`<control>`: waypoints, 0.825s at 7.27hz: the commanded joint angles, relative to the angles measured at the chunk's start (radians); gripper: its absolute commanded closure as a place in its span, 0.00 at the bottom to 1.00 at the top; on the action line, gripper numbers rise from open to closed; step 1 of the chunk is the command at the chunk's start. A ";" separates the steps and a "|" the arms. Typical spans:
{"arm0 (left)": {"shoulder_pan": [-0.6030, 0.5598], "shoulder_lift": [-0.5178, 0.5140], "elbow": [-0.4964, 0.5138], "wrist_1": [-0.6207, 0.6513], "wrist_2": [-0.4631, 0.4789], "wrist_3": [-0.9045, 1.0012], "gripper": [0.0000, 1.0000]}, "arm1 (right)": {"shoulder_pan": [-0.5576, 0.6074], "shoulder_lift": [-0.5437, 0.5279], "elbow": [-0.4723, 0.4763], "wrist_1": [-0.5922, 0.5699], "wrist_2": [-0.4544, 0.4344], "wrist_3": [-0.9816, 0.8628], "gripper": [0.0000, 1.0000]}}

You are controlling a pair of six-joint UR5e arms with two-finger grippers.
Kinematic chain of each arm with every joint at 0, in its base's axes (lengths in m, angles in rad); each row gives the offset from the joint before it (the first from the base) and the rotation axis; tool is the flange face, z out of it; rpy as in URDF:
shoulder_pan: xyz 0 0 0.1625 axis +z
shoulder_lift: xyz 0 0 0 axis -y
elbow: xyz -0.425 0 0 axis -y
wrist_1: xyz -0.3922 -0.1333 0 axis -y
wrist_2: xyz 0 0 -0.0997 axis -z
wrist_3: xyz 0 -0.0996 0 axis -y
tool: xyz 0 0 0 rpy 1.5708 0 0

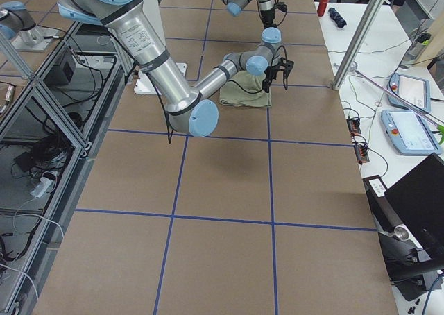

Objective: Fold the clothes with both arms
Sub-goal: 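Open both grippers and raise both arms away from the shirt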

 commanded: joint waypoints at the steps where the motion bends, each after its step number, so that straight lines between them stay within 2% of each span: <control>1: -0.110 0.106 -0.080 0.088 -0.036 0.306 0.00 | 0.164 -0.100 0.085 -0.162 0.038 -0.378 0.00; 3: -0.233 0.204 -0.092 0.107 -0.042 0.567 0.00 | 0.359 -0.226 0.076 -0.176 0.144 -0.795 0.00; 4: -0.290 0.285 -0.139 0.111 -0.042 0.752 0.00 | 0.440 -0.302 0.076 -0.205 0.189 -0.982 0.00; 6: -0.417 0.428 -0.175 0.107 -0.135 1.015 0.00 | 0.566 -0.425 0.082 -0.260 0.206 -1.341 0.00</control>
